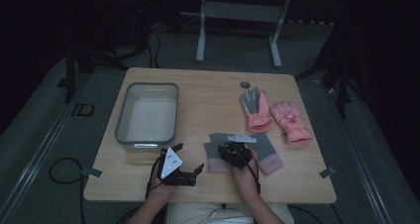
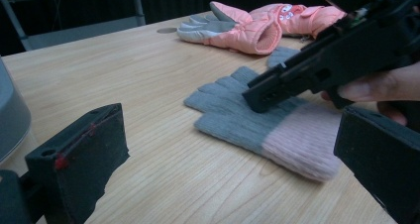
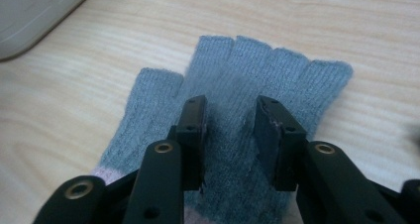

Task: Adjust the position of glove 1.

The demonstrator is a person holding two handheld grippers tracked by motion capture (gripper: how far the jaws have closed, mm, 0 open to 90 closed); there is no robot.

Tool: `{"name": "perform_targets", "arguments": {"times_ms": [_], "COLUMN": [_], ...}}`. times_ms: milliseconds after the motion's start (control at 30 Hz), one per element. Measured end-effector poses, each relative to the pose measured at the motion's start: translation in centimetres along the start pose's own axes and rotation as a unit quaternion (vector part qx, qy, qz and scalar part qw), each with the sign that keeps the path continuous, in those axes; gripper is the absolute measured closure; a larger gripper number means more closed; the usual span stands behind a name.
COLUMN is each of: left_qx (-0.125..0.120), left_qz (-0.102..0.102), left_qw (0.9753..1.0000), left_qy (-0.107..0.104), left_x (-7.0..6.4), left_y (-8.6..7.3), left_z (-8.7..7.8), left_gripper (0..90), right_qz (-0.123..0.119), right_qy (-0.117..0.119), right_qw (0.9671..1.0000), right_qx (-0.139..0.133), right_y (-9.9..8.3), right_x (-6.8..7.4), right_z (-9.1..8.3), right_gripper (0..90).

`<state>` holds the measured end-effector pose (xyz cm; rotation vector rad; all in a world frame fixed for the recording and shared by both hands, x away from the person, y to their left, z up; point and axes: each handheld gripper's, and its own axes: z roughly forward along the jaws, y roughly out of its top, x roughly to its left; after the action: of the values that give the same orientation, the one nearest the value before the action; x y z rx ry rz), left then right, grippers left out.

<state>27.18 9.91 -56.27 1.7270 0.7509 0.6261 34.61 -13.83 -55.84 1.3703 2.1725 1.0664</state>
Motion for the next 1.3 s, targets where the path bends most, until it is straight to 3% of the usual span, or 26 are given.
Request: {"name": "perform_targets", "arguments": {"times_ms": [200, 300, 433, 633, 667, 733, 800, 867, 900, 1067, 1300], "left_qx": [-0.001, -0.001, -0.002, -0.002, -0.002, -0.001, -0.002, -0.001, -0.001, -0.001, -0.001], "left_qz": [-0.001, -0.002, -0.002, -0.004, -0.004, -0.004, -0.004, -0.005, -0.005, -0.006, -0.004], "left_qw": [1.0, 1.0, 1.0, 1.0, 1.0, 1.0, 1.0, 1.0, 1.0, 1.0, 1.0], "left_qy": [-0.001, -0.002, -0.002, -0.003, -0.003, -0.002, -0.002, -0.001, -0.001, 0.001, 0.001], "left_x": [0.0, 0.1, 0.1, 0.1, 0.1, 0.1, 0.1, 0.1, 0.1, 0.1, 0.1], "left_y": [0.0, 0.0, 0.0, 0.0, 0.0, 0.0, 0.0, 0.0, 0.0, 0.0, 0.0], "left_z": [0.0, 0.0, 0.0, 0.0, 0.0, 0.0, 0.0, 0.0, 0.0, 0.0, 0.0], "left_gripper": [0.0, 0.0, 0.0, 0.0, 0.0, 0.0, 0.0, 0.0, 0.0, 0.0, 0.0], "right_qz": [0.019, 0.023, 0.017, -0.041, -0.041, -0.065, -0.09, -0.1, -0.114, -0.133, -0.171], "right_qy": [-0.004, 0.006, 0.052, 0.071, 0.071, 0.085, 0.085, 0.081, 0.077, 0.07, 0.077], "right_qw": [0.9998, 0.9997, 0.9978, 0.995, 0.995, 0.9925, 0.9909, 0.9903, 0.9895, 0.9885, 0.982], "right_qx": [-0.002, -0.01, -0.038, -0.057, -0.057, -0.059, -0.053, -0.053, -0.045, -0.021, 0.022], "right_y": [0.5, 1.2, 2.7, 4.3, 4.3, 4.4, 4.3, 4.3, 4.1, 3.5, 1.7], "right_x": [-0.2, -0.3, -0.8, -3.1, -3.1, -4.6, -5.8, -6.5, -8.2, -11.4, -13.6], "right_z": [0.4, -0.5, -2.5, -5.1, -5.1, -5.8, -6.3, -6.5, -6.9, -7.4, -7.1], "right_gripper": [60.6, 58.4, 59.9, 56.6, 56.6, 57.9, 58.3, 58.4, 59.6, 60.5, 61.6]}}
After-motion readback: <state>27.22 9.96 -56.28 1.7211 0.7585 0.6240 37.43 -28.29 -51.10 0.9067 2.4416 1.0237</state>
